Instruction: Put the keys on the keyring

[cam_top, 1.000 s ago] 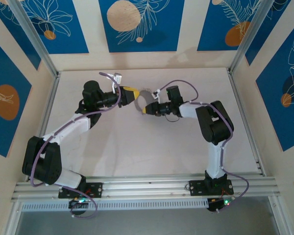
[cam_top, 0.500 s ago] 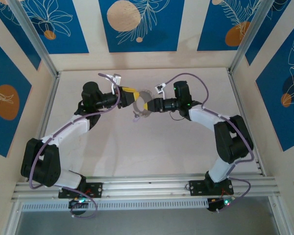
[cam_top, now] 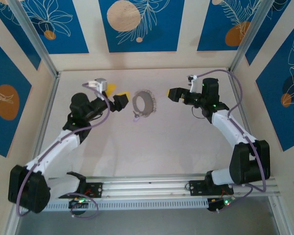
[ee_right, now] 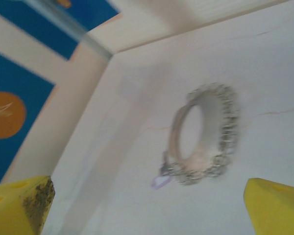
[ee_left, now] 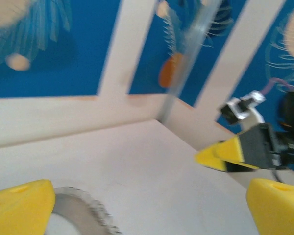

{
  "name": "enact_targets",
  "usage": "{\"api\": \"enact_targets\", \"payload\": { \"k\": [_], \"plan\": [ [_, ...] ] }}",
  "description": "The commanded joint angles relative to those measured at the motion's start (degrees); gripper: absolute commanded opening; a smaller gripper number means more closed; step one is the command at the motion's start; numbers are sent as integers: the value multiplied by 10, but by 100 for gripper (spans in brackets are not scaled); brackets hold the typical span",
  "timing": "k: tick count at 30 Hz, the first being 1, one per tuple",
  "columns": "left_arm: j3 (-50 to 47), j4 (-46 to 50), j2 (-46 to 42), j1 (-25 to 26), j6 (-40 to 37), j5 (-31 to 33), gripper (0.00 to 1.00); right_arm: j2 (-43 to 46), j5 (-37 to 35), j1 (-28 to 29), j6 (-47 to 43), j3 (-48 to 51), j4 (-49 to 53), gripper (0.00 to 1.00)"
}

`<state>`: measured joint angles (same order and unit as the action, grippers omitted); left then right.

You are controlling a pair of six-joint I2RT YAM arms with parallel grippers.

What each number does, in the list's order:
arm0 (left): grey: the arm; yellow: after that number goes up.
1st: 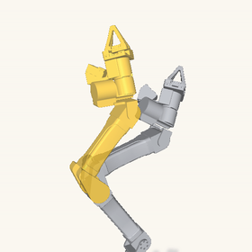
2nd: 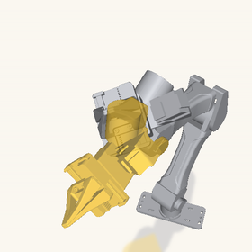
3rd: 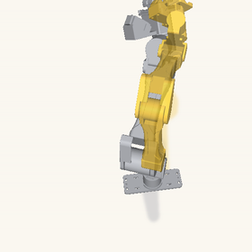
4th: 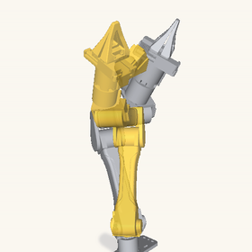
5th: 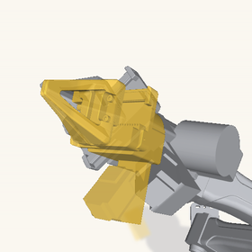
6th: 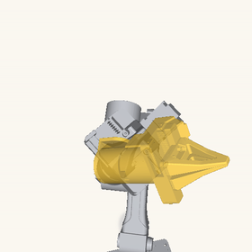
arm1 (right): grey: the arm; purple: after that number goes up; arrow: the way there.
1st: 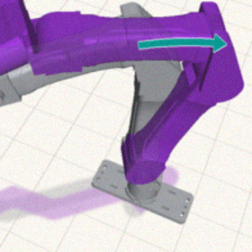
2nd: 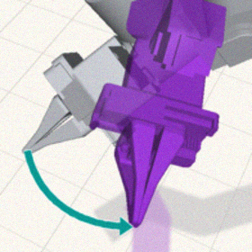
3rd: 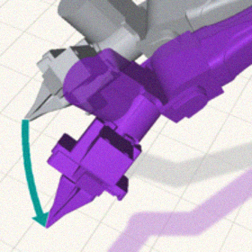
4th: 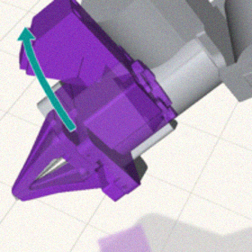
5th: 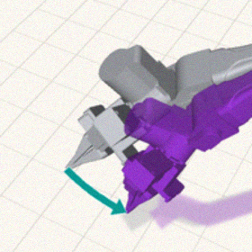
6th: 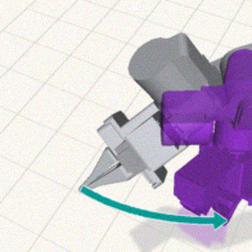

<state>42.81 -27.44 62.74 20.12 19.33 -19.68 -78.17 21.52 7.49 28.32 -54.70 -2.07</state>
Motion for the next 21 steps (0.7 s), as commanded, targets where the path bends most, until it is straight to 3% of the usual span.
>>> {"api": "enact_targets", "payload": {
  "k": [1,5,10,15,21],
  "plan": [
    [-55,-41,-43,-12,-98,156,100,17,-155,-24,16,31,3,99],
    [-110,-41,-75,-46,-137,233,100,18,-277,-37,4,66,-34,99],
    [-191,-95,-82,-80,-215,271,100,28,-378,-45,-45,102,-50,99],
    [-238,-103,-52,-107,-232,300,100,59,-425,-51,-93,147,-74,99],
    [-282,-175,26,-124,-243,324,100,60,-452,-74,-134,209,-151,99]
  ]
}}
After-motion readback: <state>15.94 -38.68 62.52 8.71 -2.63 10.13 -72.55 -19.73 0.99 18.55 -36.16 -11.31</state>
